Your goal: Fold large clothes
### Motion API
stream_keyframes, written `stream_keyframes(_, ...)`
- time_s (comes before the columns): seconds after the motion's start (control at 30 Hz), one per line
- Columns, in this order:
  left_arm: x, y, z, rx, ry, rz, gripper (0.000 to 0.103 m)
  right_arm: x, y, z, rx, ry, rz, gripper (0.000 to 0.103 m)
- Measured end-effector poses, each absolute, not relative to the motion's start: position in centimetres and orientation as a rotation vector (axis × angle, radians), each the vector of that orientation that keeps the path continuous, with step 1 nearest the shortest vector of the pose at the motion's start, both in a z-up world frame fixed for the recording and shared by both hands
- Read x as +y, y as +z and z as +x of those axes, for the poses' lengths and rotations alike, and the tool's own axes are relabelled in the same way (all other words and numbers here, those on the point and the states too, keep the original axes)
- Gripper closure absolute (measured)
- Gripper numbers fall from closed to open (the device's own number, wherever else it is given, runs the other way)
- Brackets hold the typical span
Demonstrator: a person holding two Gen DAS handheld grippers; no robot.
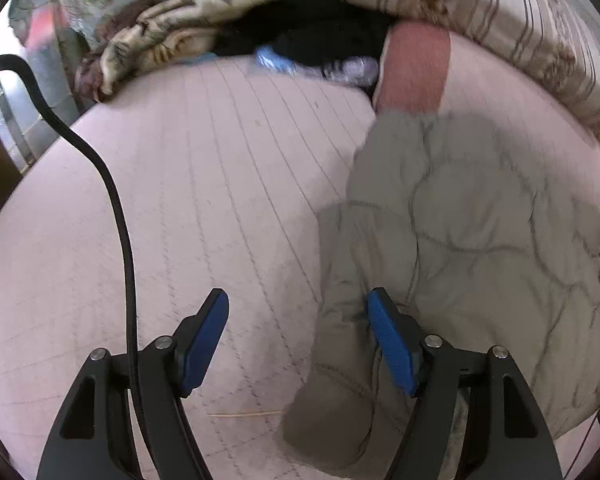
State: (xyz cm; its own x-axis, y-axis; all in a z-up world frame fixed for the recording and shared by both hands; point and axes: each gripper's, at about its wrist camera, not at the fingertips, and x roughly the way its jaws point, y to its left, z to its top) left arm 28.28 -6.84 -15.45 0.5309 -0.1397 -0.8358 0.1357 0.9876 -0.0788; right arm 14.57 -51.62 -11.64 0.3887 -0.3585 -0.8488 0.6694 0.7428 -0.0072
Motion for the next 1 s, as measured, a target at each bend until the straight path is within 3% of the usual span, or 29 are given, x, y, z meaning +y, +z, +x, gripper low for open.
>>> stream_keyframes(0.2, -9.1, -15.1, 27.3, 0.917, -0.128, 0.187, 0.032, -52.0, -13.6, 14.3, 0.973, -0.667, 0.43, 0.0)
stream_keyframes(0.47, -5.7, -11.7, 27.3, 0.874, -0.233, -0.062, 0.03, -49.3, -9.3, 12.7, 0.909, -0.718, 0.22, 0.002)
stream_keyframes(0.63, -7.9, -15.3, 28.3, 1.011, -0.263, 0.016, 0.026, -50.9, -12.6, 12.3, 0.921, -0.668, 0.371, 0.0)
stream_keyframes(0.73, -8.3, -15.7, 28.2, 0.991, -0.232, 0.035, 0.022, -51.3, -13.4, 12.4, 0.923, -0.647, 0.403, 0.0)
stream_keyframes(1.0, -5.3, -14.3, 28.9, 1.011, -0.274, -0.113, 0.022, -53.0, -10.5, 10.8, 0.951, -0.602, 0.458, 0.0)
